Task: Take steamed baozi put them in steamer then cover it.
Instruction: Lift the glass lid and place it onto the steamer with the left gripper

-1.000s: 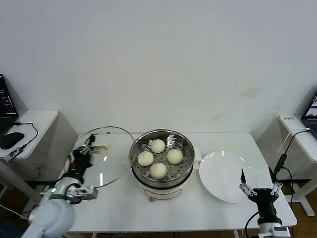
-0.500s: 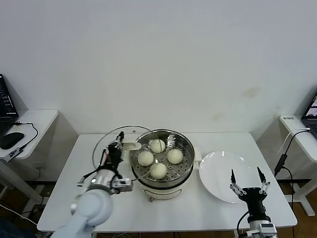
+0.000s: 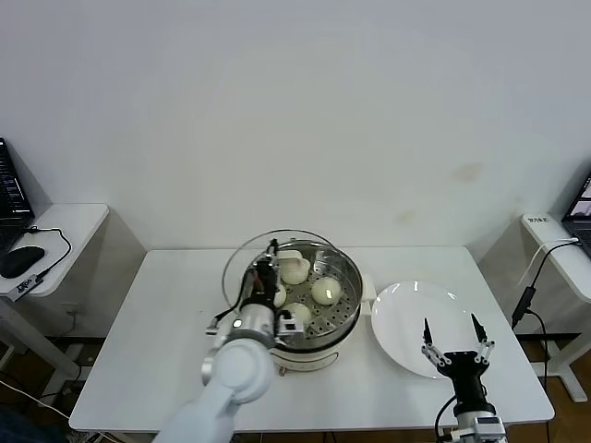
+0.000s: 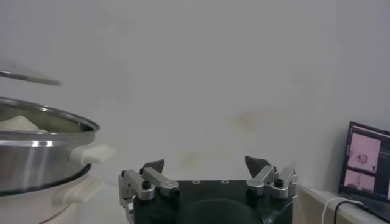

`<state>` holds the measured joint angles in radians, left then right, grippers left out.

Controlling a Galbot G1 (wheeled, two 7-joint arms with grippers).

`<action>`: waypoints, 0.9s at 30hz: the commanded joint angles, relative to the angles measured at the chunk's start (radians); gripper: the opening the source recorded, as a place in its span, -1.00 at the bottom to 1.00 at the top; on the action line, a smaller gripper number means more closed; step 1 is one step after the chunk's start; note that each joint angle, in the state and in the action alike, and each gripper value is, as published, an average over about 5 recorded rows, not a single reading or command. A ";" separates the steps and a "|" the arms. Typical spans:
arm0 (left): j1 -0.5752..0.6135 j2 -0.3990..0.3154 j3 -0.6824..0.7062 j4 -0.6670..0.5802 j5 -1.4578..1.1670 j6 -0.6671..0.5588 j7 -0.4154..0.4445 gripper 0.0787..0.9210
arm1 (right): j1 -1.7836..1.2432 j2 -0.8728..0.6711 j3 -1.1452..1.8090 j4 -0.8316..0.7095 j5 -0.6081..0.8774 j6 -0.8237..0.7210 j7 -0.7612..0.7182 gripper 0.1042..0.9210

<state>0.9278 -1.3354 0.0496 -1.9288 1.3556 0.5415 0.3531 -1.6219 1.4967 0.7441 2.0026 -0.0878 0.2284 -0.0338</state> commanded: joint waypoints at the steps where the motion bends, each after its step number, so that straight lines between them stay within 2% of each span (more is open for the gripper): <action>1: -0.030 -0.112 0.063 0.095 0.106 -0.001 0.021 -0.82 | -0.002 0.000 -0.004 -0.005 -0.004 0.008 0.005 0.76; 10: -0.023 -0.132 0.046 0.143 0.150 -0.019 0.018 -0.82 | -0.005 -0.004 -0.005 -0.012 -0.006 0.018 0.007 0.76; 27: -0.007 -0.132 0.012 0.158 0.153 -0.034 0.001 -0.82 | -0.009 -0.009 -0.012 -0.020 -0.009 0.028 0.007 0.76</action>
<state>0.9235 -1.4573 0.0616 -1.7896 1.4954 0.5087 0.3549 -1.6303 1.4881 0.7335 1.9831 -0.0964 0.2548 -0.0270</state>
